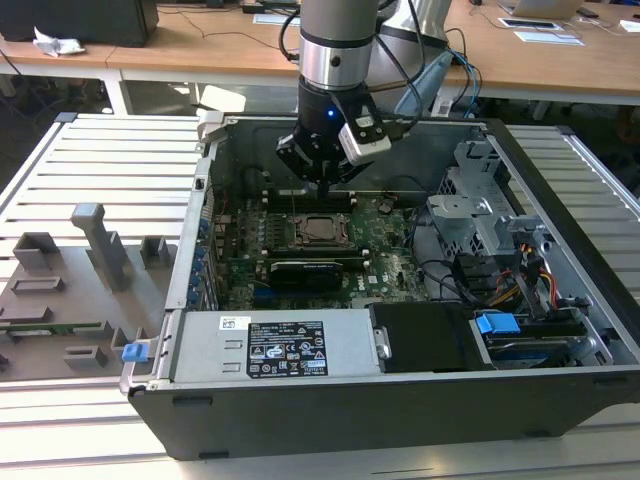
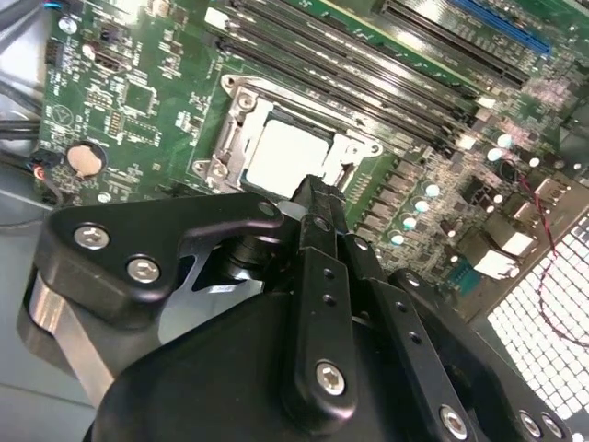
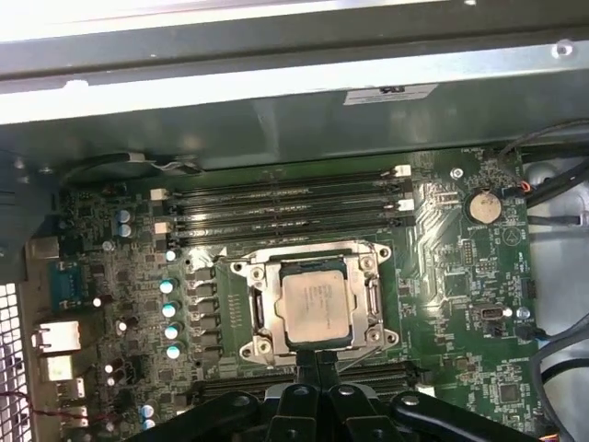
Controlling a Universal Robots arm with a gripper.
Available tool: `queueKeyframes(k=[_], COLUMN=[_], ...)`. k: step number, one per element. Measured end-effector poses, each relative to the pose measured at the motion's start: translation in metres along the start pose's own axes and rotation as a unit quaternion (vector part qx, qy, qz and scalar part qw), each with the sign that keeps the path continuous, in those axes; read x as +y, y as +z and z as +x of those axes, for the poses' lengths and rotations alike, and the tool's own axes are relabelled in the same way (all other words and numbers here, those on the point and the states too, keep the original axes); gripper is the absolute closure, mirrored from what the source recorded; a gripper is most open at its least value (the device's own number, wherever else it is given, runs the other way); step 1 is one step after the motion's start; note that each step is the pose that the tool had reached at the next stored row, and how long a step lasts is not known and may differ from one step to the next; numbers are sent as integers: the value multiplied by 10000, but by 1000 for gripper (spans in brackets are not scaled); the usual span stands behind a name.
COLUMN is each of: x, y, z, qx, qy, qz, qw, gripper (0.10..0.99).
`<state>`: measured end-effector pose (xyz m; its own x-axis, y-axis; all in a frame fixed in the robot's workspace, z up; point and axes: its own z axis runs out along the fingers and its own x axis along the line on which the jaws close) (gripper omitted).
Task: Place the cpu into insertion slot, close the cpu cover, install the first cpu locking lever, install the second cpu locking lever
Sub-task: 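Install the first cpu locking lever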
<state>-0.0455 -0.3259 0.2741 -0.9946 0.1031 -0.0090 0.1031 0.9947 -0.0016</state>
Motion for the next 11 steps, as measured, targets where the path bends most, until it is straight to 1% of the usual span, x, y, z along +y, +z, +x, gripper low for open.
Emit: queueKeyframes(k=[1, 2, 7, 11], x=[-7, -13, -20, -21], y=[-1, -1, -1, -2], z=[72, 122, 199, 227], qx=[0, 0, 0, 0], qy=[1, 0, 1, 1], qz=[0, 0, 0, 0], qw=[10000, 10000, 10000, 10000], gripper=[976, 976, 976, 976])
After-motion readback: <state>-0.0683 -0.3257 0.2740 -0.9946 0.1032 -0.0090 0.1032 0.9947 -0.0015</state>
